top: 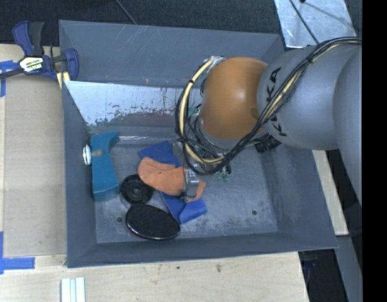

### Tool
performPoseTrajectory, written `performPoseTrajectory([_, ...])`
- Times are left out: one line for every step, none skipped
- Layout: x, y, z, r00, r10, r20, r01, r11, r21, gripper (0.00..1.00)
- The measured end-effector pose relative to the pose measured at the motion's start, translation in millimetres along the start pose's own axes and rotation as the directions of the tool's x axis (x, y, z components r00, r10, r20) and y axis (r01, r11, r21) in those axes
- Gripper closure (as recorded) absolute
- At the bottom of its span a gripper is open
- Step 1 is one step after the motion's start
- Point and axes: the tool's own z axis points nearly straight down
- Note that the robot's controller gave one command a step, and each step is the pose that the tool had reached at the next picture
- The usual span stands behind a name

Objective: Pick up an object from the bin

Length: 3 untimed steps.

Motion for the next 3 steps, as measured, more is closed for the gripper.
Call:
performPoseTrajectory([0.0, -0.1, 0.0, 1.0, 0.001, 0.0, -0.001, 1.0, 0.0, 1.0])
performPoseTrajectory([0.0, -0.1, 0.0, 1.0, 0.001, 0.0, -0.001, 1.0, 0.0, 0.0])
performPoseTrajectory([0.0, -0.1, 0.0, 1.0, 0.001, 0.0, -0.001, 1.0, 0.0, 1.0])
